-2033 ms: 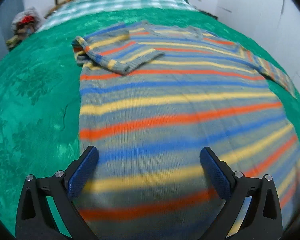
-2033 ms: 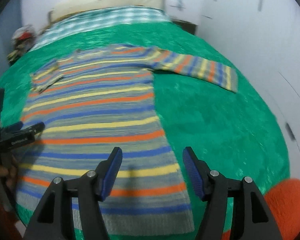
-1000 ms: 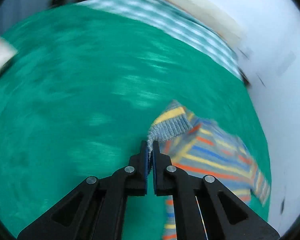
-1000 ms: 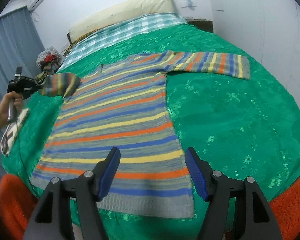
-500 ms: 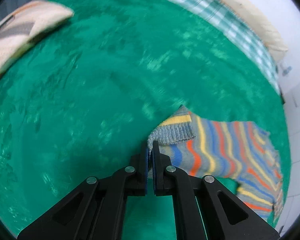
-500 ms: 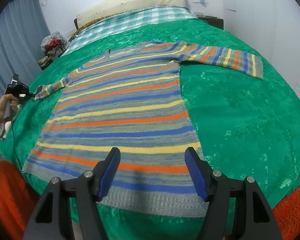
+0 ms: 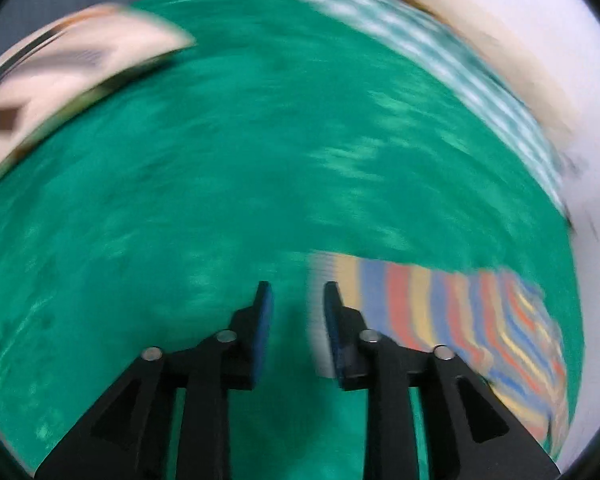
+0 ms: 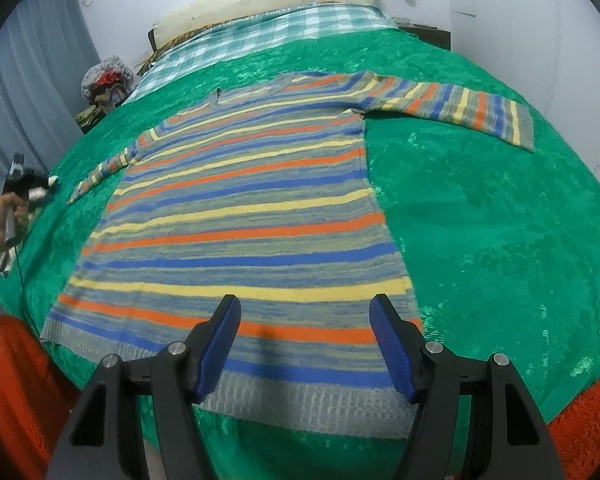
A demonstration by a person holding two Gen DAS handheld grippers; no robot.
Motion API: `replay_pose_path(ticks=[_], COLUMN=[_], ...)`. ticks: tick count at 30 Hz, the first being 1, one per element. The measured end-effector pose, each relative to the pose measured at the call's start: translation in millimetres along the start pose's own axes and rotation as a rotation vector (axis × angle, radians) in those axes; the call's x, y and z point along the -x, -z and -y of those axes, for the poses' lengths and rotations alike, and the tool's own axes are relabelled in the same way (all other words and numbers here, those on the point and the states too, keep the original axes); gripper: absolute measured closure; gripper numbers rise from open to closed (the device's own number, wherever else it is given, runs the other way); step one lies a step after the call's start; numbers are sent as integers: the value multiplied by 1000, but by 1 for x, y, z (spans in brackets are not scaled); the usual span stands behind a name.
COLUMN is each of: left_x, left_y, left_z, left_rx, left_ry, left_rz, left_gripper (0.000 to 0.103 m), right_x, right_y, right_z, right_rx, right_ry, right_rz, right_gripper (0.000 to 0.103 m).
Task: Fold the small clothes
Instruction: 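Grasp the other sleeve cuff with the left gripper and pull it outward, then release the cuff and bring both grippers to the sweater hem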
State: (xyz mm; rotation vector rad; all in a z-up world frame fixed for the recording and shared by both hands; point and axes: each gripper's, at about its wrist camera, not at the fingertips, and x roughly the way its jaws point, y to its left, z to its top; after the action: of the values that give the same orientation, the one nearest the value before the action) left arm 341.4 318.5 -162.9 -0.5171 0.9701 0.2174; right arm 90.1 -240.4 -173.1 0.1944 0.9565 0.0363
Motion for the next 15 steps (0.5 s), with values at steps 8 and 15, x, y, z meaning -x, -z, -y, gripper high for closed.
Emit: replay_pose_path(ticks=[8,15], left_x=[-69,-38], left_y=[28,22], left_z=[44,1], left_rx=[-168,-67], left_ry=[-136,-297], left_rz=[-140,-88], left_gripper=[87,89], right_x=[-5,-4], right_y=[2,0], right_z=[-8,4], right_rx=[33,-9], right_ry=[20,22], right_rz=[-15,-22], right_gripper=[36,36])
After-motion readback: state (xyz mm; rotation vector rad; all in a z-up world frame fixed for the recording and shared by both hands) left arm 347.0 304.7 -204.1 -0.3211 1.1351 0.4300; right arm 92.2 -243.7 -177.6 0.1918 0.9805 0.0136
